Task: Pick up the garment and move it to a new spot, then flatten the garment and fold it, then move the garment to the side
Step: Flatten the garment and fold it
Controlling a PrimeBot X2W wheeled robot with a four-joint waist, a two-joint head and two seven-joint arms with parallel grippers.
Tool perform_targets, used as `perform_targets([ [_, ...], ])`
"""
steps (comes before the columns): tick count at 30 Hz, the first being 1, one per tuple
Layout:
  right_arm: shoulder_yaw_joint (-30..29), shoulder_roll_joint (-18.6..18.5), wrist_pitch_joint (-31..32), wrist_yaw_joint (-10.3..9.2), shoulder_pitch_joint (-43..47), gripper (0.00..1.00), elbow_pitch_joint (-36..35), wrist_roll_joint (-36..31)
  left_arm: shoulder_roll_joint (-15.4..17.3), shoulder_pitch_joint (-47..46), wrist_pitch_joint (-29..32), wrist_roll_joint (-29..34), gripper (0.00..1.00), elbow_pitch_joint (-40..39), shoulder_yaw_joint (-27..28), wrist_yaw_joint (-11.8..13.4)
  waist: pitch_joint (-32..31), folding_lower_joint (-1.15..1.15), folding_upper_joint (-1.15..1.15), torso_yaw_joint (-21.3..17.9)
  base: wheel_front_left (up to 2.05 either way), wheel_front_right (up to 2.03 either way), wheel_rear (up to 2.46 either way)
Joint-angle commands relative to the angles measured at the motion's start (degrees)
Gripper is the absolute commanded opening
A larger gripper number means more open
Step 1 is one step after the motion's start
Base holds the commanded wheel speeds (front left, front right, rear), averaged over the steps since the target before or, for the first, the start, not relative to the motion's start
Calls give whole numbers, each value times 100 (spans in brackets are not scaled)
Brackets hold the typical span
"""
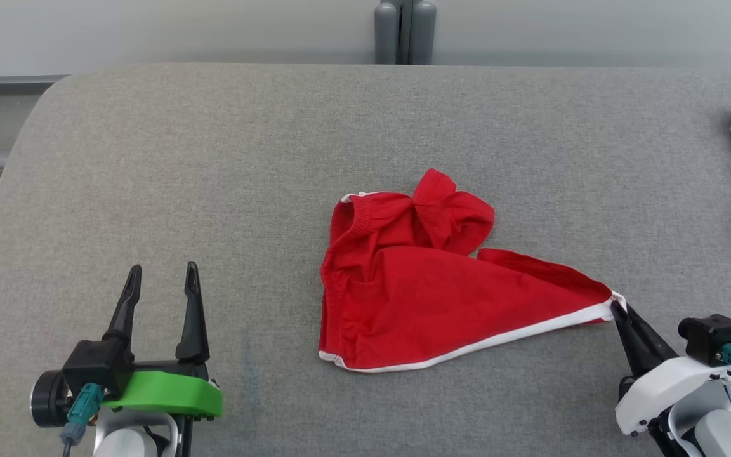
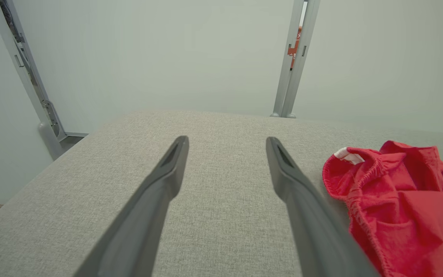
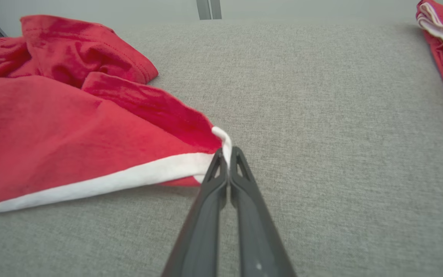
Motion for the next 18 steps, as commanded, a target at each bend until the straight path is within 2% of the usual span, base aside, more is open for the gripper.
perform_targets([
  [1,-50,39,-72,-9,54,100,-33,36,11,31,-15,-33,100,-13,17,30,-1,0,0,-68,0,0,0],
  [9,-347,267,-281,-9,159,100,-321,-140,11,42,-15,40,100,1,89,-6,-61,0,0,-249,0,0,0],
  [18,-873,584,-341,-9,458,100,-1316,-562,12,180,-15,132,100,-20,266,-68,-216,0,0,-442,0,0,0],
])
